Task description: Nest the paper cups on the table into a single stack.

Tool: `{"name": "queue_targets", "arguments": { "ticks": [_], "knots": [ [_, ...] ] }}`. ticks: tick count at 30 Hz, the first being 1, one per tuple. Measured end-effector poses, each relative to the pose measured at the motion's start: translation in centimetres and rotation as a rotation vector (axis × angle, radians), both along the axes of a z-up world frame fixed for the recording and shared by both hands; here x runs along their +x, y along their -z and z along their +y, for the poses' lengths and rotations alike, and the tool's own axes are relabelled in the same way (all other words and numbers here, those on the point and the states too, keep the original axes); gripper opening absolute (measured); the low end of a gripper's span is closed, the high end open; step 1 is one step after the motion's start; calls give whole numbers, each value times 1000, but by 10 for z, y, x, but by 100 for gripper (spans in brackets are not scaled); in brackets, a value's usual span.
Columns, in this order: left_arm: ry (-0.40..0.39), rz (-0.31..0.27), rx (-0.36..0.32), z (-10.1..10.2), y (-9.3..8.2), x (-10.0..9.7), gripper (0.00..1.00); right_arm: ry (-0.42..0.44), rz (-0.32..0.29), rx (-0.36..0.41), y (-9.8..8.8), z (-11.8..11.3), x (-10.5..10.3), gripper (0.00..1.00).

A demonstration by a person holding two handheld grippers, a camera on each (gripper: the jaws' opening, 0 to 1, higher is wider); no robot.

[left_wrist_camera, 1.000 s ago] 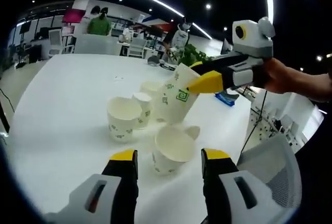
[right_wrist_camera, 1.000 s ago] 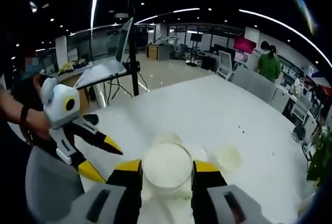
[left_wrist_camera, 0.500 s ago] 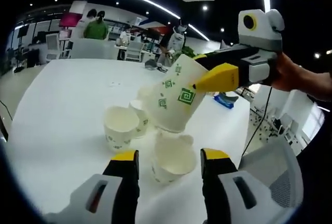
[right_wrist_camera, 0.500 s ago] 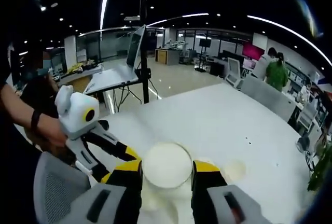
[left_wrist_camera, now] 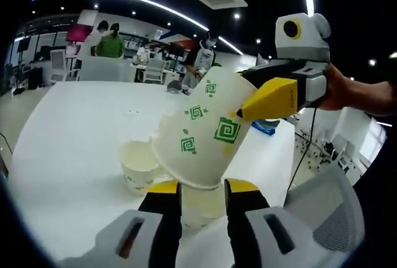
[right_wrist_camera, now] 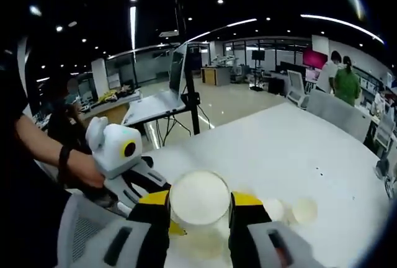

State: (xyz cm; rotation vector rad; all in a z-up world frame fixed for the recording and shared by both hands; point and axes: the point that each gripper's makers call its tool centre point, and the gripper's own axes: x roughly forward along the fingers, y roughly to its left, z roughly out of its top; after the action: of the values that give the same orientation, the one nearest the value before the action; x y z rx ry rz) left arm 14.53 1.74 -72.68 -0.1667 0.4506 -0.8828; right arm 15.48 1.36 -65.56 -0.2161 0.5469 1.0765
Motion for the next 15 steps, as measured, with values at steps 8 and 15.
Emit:
{"name": "queue_targets", "arguments": {
  "ticks": [8,15],
  "knots": [
    [26,-22,7,0,-3,-6,10,-21,9,23,0,1,2,35],
    [50,-34,26,2,1,-7,1,-28,29,36,1,1,1,35]
  ]
}}
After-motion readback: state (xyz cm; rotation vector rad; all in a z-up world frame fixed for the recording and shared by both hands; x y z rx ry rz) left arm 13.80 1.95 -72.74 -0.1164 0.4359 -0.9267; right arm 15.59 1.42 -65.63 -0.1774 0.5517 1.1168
